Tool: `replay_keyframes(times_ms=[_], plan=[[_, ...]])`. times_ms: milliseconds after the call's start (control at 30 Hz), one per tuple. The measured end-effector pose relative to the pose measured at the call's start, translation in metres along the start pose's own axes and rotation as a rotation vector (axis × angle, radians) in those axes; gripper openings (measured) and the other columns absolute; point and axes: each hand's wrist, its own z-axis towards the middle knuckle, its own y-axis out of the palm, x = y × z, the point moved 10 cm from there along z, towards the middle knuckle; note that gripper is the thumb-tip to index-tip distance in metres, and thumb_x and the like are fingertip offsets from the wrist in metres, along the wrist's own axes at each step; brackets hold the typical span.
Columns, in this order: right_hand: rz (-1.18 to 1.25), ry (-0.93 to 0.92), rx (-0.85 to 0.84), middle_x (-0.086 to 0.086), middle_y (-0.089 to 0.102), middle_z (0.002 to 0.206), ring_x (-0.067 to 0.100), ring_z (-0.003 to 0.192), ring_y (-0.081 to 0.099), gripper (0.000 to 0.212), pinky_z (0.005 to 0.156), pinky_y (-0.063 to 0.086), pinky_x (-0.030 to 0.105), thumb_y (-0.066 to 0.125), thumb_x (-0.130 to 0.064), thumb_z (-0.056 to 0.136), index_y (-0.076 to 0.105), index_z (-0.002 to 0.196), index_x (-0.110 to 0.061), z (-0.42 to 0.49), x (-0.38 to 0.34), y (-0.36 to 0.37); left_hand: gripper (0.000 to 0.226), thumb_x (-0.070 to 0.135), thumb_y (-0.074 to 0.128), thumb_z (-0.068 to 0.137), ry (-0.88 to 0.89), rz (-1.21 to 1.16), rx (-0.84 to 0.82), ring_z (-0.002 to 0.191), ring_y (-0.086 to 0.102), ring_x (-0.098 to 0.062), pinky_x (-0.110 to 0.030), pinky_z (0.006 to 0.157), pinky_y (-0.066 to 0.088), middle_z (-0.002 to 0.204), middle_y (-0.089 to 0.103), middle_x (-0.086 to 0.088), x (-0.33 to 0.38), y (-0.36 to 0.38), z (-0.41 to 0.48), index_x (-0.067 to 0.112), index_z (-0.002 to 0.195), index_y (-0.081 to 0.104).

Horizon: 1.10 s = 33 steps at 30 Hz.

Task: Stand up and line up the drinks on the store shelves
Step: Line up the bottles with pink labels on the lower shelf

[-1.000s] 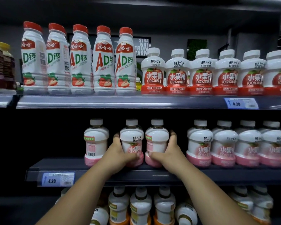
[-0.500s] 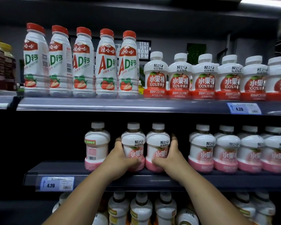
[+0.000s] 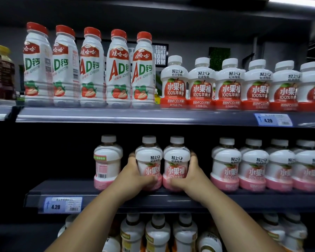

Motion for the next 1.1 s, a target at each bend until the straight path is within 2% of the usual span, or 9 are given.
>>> replay_keyframes(times_ms=[100, 167, 233, 300, 400, 500, 633, 867, 1100], plan=[[-0.038, -0.02, 0.056, -0.009, 0.059, 0.125, 0.011, 0.11, 0.061, 0.115, 0.097, 0.052, 0.038, 0.085, -0.066, 0.039, 0.029, 0.134, -0.034, -0.001, -0.004, -0.004, 0.079, 0.038, 0.092, 0.055, -0.008, -0.027, 0.001, 0.092, 0.065, 0.003, -0.024, 0.084, 0.054, 0.106, 0.066, 0.012, 0.0, 0.0, -0.003, 0.03, 0.114, 0.04], [-0.059, -0.02, 0.068, -0.007, 0.06, 0.124, 0.013, 0.108, 0.061, 0.115, 0.095, 0.052, 0.038, 0.081, -0.066, 0.039, 0.03, 0.136, -0.03, -0.002, -0.005, -0.006, 0.085, 0.041, 0.095, 0.048, -0.022, -0.033, -0.001, 0.089, 0.067, 0.002, -0.028, 0.083, 0.057, 0.105, 0.067, 0.011, 0.0, 0.0, -0.005, 0.033, 0.113, 0.04], [-0.058, -0.026, 0.076, -0.007, 0.061, 0.125, 0.013, 0.107, 0.062, 0.116, 0.094, 0.052, 0.039, 0.079, -0.066, 0.04, 0.027, 0.138, -0.032, -0.003, -0.006, -0.008, 0.091, 0.042, 0.096, 0.044, -0.018, -0.015, 0.012, 0.092, 0.068, -0.001, -0.032, 0.084, 0.058, 0.107, 0.066, 0.01, 0.001, -0.001, -0.006, 0.033, 0.115, 0.039], [-0.06, -0.033, 0.07, -0.008, 0.061, 0.125, 0.013, 0.105, 0.063, 0.117, 0.094, 0.053, 0.039, 0.078, -0.065, 0.044, 0.021, 0.141, -0.036, -0.005, -0.007, -0.008, 0.096, 0.041, 0.097, 0.045, -0.009, -0.014, 0.026, 0.09, 0.068, -0.001, -0.03, 0.083, 0.058, 0.107, 0.066, 0.01, 0.003, -0.003, -0.006, 0.03, 0.119, 0.038], [-0.14, -0.046, 0.117, -0.003, 0.058, 0.13, 0.019, 0.112, 0.061, 0.117, 0.093, 0.051, 0.038, 0.082, -0.067, 0.05, 0.019, 0.143, -0.031, -0.006, -0.008, -0.011, 0.101, 0.037, 0.097, 0.046, 0.001, -0.046, 0.017, 0.089, 0.068, 0.0, -0.029, 0.083, 0.058, 0.107, 0.068, 0.011, 0.003, -0.005, -0.005, 0.027, 0.126, 0.036], [-0.169, -0.056, 0.148, -0.002, 0.057, 0.132, 0.021, 0.115, 0.059, 0.119, 0.092, 0.05, 0.037, 0.084, -0.066, 0.049, 0.02, 0.143, -0.029, -0.008, -0.008, -0.012, 0.096, 0.037, 0.097, 0.047, 0.017, -0.056, -0.01, 0.093, 0.069, 0.0, -0.036, 0.087, 0.058, 0.109, 0.068, 0.011, 0.003, 0.0, -0.005, 0.031, 0.123, 0.038], [-0.186, -0.077, 0.15, -0.003, 0.057, 0.132, 0.02, 0.114, 0.061, 0.125, 0.092, 0.052, 0.039, 0.081, -0.069, 0.041, 0.019, 0.142, -0.031, -0.009, -0.011, -0.01, 0.099, 0.048, 0.095, 0.042, 0.03, -0.001, 0.026, 0.092, 0.066, 0.005, -0.032, 0.087, 0.057, 0.108, 0.066, 0.014, 0.005, -0.002, -0.006, 0.033, 0.122, 0.037], [-0.22, -0.087, 0.146, 0.001, 0.055, 0.138, 0.023, 0.119, 0.058, 0.122, 0.095, 0.05, 0.037, 0.089, -0.059, 0.051, 0.016, 0.145, -0.028, -0.01, -0.013, -0.01, 0.095, 0.048, 0.095, 0.044, 0.028, 0.012, 0.019, 0.095, 0.067, -0.003, -0.038, 0.086, 0.058, 0.108, 0.066, 0.012, 0.005, -0.002, -0.007, 0.031, 0.118, 0.039], [-0.22, -0.085, 0.143, 0.0, 0.053, 0.139, 0.023, 0.119, 0.058, 0.123, 0.094, 0.049, 0.037, 0.087, -0.062, 0.051, 0.015, 0.146, -0.029, -0.009, -0.012, -0.009, 0.095, 0.049, 0.095, 0.042, 0.018, 0.005, 0.012, 0.095, 0.068, -0.002, -0.038, 0.087, 0.058, 0.108, 0.067, 0.012, 0.002, -0.001, -0.006, 0.032, 0.117, 0.039]])
